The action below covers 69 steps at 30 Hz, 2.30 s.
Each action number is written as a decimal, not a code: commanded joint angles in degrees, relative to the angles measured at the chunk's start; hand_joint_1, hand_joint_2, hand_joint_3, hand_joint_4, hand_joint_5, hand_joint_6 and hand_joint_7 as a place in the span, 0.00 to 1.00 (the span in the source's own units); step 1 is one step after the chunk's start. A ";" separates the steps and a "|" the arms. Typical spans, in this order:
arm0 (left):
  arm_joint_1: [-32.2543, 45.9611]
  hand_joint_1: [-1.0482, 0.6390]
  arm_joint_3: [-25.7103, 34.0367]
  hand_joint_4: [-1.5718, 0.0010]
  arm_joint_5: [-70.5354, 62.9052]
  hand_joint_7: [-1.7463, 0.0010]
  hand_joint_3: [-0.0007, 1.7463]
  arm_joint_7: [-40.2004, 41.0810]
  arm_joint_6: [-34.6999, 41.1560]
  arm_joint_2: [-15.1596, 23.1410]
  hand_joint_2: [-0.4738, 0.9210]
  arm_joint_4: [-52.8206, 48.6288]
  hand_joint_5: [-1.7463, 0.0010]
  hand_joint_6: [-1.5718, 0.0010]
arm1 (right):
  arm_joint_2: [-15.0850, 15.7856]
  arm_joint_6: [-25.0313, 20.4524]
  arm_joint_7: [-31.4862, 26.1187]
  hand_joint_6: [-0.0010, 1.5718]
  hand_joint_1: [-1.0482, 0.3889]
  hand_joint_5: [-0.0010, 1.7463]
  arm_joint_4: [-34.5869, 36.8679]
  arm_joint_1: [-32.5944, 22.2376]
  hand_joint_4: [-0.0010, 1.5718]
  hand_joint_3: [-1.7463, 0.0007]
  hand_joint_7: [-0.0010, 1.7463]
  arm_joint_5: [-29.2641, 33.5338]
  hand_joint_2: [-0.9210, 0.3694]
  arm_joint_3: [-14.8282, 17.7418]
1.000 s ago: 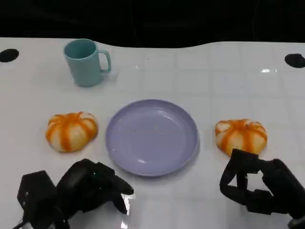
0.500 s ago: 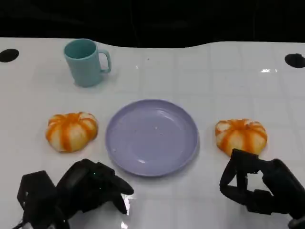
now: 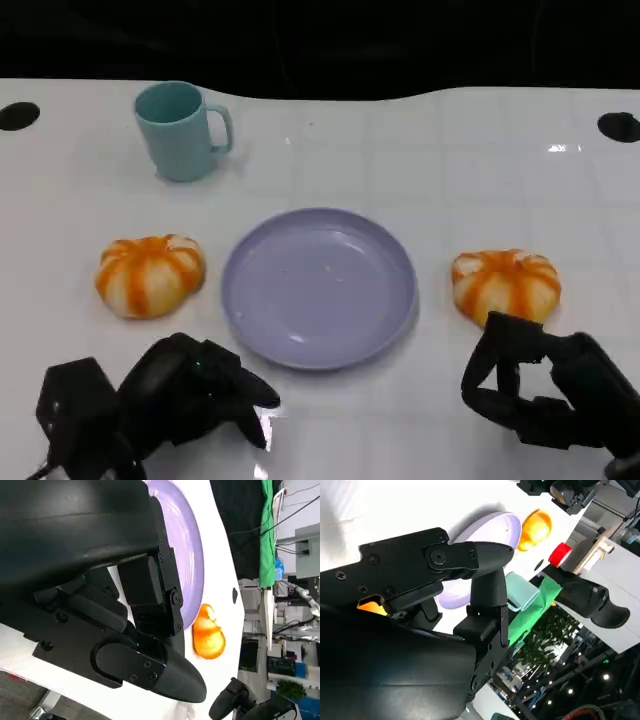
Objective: Grasp the bread from the table and place it into the plate.
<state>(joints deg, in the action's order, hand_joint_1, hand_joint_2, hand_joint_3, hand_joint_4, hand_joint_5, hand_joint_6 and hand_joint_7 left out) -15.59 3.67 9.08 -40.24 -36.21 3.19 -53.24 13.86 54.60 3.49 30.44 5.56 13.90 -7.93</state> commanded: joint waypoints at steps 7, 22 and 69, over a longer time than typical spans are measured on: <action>0.01 0.00 0.29 0.19 0.22 0.96 0.05 -0.24 -0.50 1.23 1.00 0.05 0.45 0.00 | 0.53 0.42 -0.84 0.47 0.45 1.00 -0.05 0.43 0.56 0.86 1.00 0.06 0.00 0.89; 0.01 0.00 0.27 0.20 0.23 0.96 0.05 -0.23 -0.50 1.23 1.00 0.05 0.45 0.00 | 0.57 0.42 -0.93 0.47 0.45 1.00 -0.03 0.45 0.56 0.86 1.00 0.07 0.00 0.83; 0.15 0.00 0.07 0.19 -0.09 0.95 0.04 0.41 -0.42 0.82 1.00 -0.04 0.45 0.00 | 13.21 -36.74 0.67 0.14 0.28 0.10 -17.90 8.77 0.12 1.00 0.00 30.04 0.04 -4.43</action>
<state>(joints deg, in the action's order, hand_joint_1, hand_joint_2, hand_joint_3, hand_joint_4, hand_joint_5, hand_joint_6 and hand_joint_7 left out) -15.70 3.59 9.01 -40.17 -36.36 3.15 -53.36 27.06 18.81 5.21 9.55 12.17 43.19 -10.99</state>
